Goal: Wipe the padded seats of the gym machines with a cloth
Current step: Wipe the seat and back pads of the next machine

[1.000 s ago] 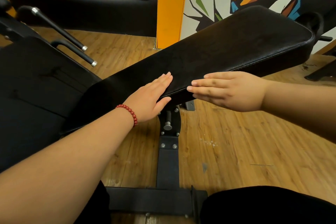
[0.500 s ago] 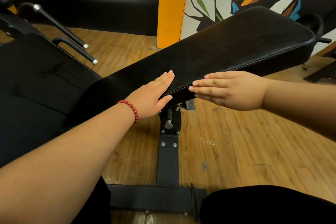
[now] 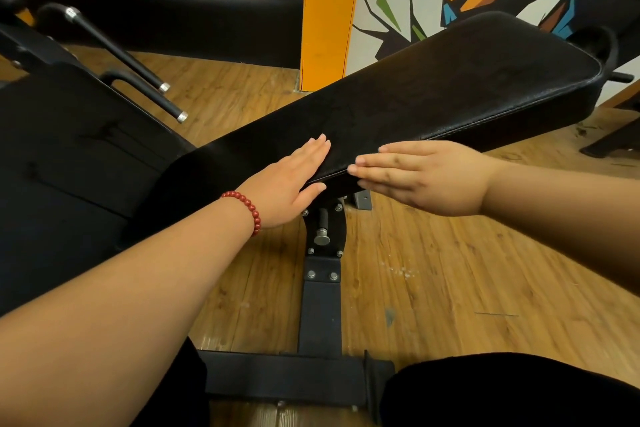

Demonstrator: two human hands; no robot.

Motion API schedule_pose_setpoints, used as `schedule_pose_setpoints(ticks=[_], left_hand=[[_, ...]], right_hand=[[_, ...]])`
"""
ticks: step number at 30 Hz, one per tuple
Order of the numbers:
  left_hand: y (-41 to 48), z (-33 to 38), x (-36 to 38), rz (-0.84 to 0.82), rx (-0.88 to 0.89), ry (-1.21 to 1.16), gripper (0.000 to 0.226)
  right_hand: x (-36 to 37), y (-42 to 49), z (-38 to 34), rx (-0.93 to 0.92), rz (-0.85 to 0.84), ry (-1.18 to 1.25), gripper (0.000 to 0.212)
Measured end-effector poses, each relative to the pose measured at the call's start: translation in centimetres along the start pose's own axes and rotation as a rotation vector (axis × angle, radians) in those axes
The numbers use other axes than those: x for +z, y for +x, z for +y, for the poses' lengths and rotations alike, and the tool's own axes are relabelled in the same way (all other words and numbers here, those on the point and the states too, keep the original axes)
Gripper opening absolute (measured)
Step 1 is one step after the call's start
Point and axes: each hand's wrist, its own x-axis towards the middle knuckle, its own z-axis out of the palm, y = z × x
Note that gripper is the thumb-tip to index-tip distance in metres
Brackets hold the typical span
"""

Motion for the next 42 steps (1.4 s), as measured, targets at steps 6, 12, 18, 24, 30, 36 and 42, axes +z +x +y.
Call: schedule_pose_setpoints(ticks=[6, 12, 18, 24, 30, 36, 42], left_hand=[[-0.7, -0.6, -0.1, 0.021, -0.022, -0.004, 0.067], [-1.5, -1.3, -0.3, -0.028, -0.072, 0.029, 0.066], [-1.4, -1.1, 0.2, 0.001, -0.105, -0.020, 0.065], [-1.4, -1.2, 0.1, -0.009, -0.077, -0.003, 0.064], [-1.3, -1.2, 0.3, 0.006, -0.082, 0.000, 0.064], [-1.2, -1.5, 0.2, 0.004, -0.063, 0.010, 0.065], [-1.2, -1.8, 0.7, 0.043, -0.081, -0.017, 0.066]], right_hand=[[0.6, 3.4, -0.6, -0.033, 0.021, 0.032, 0.052], [0.3, 0.1, -0.2, -0.005, -0.004, -0.036, 0.051], [1.2, 4.6, -2.2, 0.017, 0.001, 0.035, 0.057], [0.1, -0.1, -0.8, 0.004, -0.022, 0.088, 0.047], [0.8, 3.7, -2.3, 0.038, -0.014, 0.026, 0.054], [0.6, 3.4, -1.9, 0.029, -0.009, 0.036, 0.055], [0.9, 1.4, -1.4, 0.047, -0.005, -0.008, 0.050]])
